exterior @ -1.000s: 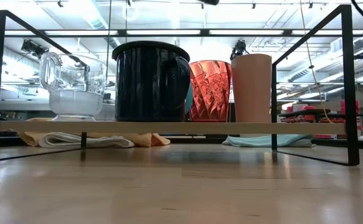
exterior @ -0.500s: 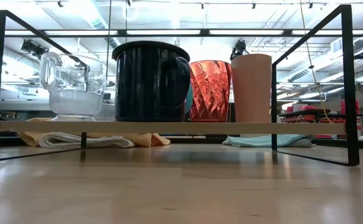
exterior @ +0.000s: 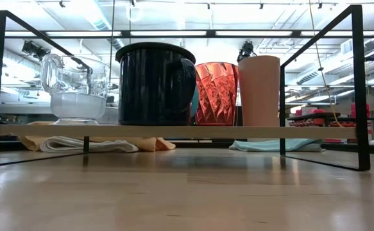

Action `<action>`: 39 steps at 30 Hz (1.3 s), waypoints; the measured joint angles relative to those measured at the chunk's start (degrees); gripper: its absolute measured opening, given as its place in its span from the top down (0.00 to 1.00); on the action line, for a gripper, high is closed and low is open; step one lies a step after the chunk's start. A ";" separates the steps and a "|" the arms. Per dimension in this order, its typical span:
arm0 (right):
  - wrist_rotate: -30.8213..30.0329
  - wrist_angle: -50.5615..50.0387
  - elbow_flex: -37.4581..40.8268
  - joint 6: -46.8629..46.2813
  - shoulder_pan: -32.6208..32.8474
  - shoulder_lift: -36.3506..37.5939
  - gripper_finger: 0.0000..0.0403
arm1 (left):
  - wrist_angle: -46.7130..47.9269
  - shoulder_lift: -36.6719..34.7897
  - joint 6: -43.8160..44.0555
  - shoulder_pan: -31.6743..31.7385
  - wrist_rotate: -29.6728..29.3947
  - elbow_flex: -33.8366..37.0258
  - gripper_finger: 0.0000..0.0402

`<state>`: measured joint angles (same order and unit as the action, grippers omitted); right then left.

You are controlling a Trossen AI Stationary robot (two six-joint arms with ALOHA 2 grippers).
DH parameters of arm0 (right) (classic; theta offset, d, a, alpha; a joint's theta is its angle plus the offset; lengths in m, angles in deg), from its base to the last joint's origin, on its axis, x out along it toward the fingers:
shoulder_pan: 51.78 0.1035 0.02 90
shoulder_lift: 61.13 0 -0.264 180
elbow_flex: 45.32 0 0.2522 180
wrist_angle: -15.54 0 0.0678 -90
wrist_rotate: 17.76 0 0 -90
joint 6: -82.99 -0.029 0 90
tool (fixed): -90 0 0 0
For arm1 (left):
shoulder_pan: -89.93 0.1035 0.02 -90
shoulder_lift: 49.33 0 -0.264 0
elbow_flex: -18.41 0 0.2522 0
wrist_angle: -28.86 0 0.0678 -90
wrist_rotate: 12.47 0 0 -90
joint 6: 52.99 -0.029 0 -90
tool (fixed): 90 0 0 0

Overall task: Stack small to large cups/mugs on shelf
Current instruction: Put the black cup on the shelf

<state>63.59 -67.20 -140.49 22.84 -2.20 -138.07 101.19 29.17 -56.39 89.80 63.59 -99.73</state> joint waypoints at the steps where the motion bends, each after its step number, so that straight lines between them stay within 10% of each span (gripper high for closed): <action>1: -0.37 1.91 1.89 -0.05 1.60 0.35 0.82 | -0.39 0.00 -0.26 0.08 0.01 0.00 0.78; 21: -0.11 9.02 24.60 -1.48 13.73 -3.09 0.44 | -2.30 0.00 2.03 0.66 0.03 0.00 0.79; 39: -1.39 11.59 31.33 0.02 13.73 -3.09 0.43 | -2.18 0.00 2.87 0.66 0.02 0.00 0.81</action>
<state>62.20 -55.61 -109.16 22.86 11.53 -141.16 99.02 29.17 -53.53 90.46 63.62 -99.73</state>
